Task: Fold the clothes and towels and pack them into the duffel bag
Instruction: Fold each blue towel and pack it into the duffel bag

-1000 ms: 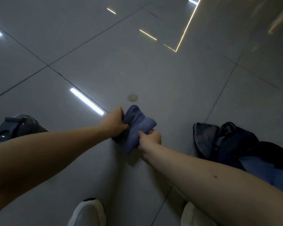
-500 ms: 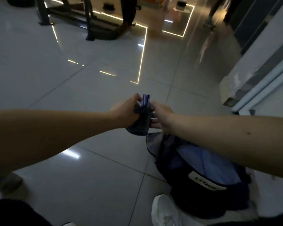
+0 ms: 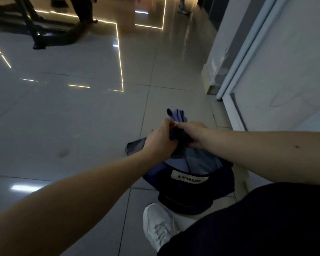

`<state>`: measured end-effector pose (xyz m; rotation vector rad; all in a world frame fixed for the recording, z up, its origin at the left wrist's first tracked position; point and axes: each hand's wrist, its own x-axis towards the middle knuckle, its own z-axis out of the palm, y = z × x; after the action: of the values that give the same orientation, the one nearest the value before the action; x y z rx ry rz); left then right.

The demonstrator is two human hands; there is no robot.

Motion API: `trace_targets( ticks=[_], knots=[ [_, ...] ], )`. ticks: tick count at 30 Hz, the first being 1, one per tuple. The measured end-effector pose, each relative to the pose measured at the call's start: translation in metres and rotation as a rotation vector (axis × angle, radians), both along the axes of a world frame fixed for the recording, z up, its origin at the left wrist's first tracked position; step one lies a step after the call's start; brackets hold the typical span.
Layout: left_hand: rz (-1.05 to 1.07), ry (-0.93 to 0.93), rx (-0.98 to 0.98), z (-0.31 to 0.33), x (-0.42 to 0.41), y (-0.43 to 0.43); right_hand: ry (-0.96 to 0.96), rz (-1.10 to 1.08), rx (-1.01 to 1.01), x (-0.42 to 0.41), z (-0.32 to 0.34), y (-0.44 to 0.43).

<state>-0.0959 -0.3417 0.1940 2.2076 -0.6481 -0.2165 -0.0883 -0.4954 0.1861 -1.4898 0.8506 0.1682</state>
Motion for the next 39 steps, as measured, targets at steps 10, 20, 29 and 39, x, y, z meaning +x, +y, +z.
trace_targets(
  ticks=[10,20,29,39],
  knots=[
    [-0.174,0.248,-0.063,-0.054,-0.016,-0.021,0.171,0.04,-0.214,-0.024,-0.031,-0.024],
    [-0.255,0.092,0.253,-0.108,0.015,0.015,0.158,0.267,-0.656,-0.011,-0.049,-0.031],
    [-0.441,-0.401,0.371,-0.117,0.021,0.028,0.112,0.5,-0.894,-0.018,-0.048,-0.026],
    [-0.452,-0.583,0.169,-0.115,0.019,0.037,0.201,0.673,-1.002,-0.011,-0.053,-0.014]
  ],
)
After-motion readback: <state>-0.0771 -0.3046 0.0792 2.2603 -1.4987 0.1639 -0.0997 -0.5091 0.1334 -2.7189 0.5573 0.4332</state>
